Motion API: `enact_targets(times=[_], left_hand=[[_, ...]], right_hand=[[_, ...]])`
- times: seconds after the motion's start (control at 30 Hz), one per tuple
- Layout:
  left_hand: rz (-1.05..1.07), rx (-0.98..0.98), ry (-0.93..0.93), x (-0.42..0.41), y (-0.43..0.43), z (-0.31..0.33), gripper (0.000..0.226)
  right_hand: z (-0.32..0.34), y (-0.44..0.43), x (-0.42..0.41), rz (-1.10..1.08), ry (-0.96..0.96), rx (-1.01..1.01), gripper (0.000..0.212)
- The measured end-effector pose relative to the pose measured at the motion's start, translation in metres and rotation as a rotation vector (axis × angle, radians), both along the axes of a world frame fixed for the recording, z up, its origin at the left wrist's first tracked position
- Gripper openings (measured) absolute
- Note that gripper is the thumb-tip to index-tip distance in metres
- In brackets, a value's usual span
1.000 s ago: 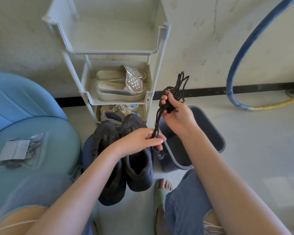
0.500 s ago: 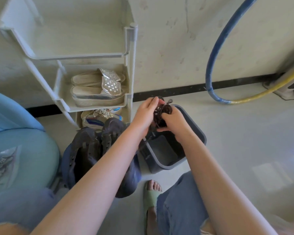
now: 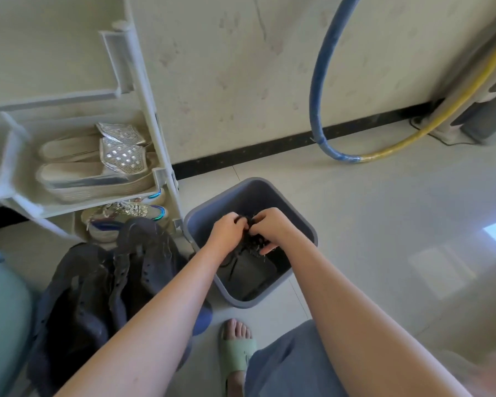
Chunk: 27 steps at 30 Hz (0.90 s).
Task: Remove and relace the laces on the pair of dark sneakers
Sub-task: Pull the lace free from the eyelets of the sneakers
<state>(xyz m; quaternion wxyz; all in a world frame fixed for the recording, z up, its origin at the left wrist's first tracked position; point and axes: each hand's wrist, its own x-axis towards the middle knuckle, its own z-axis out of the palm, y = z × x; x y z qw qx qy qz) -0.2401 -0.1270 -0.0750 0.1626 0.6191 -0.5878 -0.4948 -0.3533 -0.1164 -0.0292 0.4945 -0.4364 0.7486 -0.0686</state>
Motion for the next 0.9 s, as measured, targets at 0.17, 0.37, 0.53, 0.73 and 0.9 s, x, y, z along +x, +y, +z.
enact_targets(times=[0.17,0.37,0.53,0.73,0.9], left_hand=[[-0.383,-0.065,-0.532,0.009,0.003,-0.025,0.034],[-0.27,-0.1,-0.343,0.014,0.002,-0.001,0.029],[-0.285,-0.057,-0.306,0.043,0.006,0.02,0.025],[-0.064,-0.124,-0.276,0.119,0.03,0.049,0.024],[0.218,-0.179,-0.276,0.201,0.06,0.07,0.023]], right_hand=[[-0.007,-0.007,-0.001,0.141,0.148,0.032,0.035],[-0.004,-0.011,0.005,0.19,0.112,-0.047,0.027],[0.006,-0.007,0.034,0.34,0.085,-0.014,0.027],[0.033,-0.002,0.102,0.437,0.009,-0.147,0.025],[0.039,0.008,0.182,0.602,-0.022,-0.241,0.026]])
